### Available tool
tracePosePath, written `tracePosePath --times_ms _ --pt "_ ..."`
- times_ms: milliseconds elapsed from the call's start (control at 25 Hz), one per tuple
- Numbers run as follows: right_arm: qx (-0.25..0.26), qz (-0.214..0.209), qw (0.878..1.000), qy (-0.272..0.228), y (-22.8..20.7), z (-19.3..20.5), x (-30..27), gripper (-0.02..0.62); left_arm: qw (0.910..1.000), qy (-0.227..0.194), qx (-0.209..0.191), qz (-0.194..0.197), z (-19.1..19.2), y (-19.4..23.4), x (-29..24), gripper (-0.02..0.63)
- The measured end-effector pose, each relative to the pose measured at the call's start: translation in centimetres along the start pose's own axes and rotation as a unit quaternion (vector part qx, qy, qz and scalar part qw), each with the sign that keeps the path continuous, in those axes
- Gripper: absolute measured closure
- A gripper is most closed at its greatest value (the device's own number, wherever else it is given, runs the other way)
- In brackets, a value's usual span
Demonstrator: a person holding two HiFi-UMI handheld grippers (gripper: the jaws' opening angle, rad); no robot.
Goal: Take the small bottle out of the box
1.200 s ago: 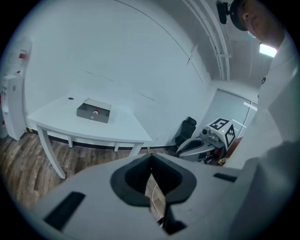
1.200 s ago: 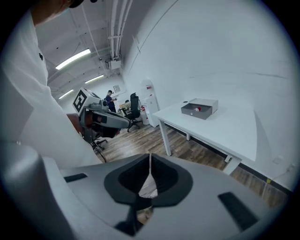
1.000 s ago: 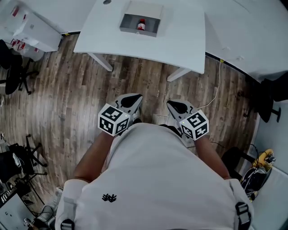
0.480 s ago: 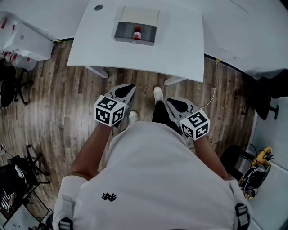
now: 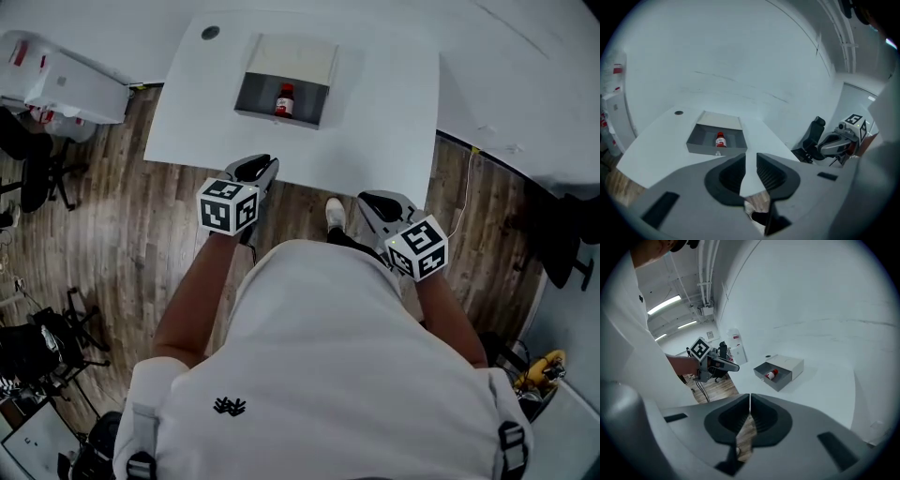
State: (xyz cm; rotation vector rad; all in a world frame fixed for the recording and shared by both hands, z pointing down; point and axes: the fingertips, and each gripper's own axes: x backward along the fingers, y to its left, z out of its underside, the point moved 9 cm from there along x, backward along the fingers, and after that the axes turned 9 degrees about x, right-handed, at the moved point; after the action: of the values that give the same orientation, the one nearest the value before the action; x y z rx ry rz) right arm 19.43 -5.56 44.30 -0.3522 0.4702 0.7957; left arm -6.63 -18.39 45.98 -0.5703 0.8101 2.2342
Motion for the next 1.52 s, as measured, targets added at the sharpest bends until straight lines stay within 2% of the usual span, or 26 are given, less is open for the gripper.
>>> tracePosePath --times_ms 400,680,1120,1520 --pt "-0.016 -0.028 0.999 0.002 -8.3 0.7 -0.2 0.585 0.9967 0.030 0.023 -0.072 -4.6 3.0 -7.4 0.495" --pt "-0.031 -0.028 0.999 0.005 -10.8 1.2 0.2 0.586 0.9909 0.069 0.030 -0.112 -5.8 5.8 -10.4 0.488" --pt "-0.065 -0.021 0.998 0.004 -13.8 2.8 0.9 0.585 0.9717 0.167 0.023 -0.166 -6.4 9.2 -15.6 0.412" --pt "-0.085 -0.010 0.996 0.004 -15.2 4.0 1.9 0.586 0.9469 0.238 0.010 -0.216 -6.0 10.8 -18.1 0.357"
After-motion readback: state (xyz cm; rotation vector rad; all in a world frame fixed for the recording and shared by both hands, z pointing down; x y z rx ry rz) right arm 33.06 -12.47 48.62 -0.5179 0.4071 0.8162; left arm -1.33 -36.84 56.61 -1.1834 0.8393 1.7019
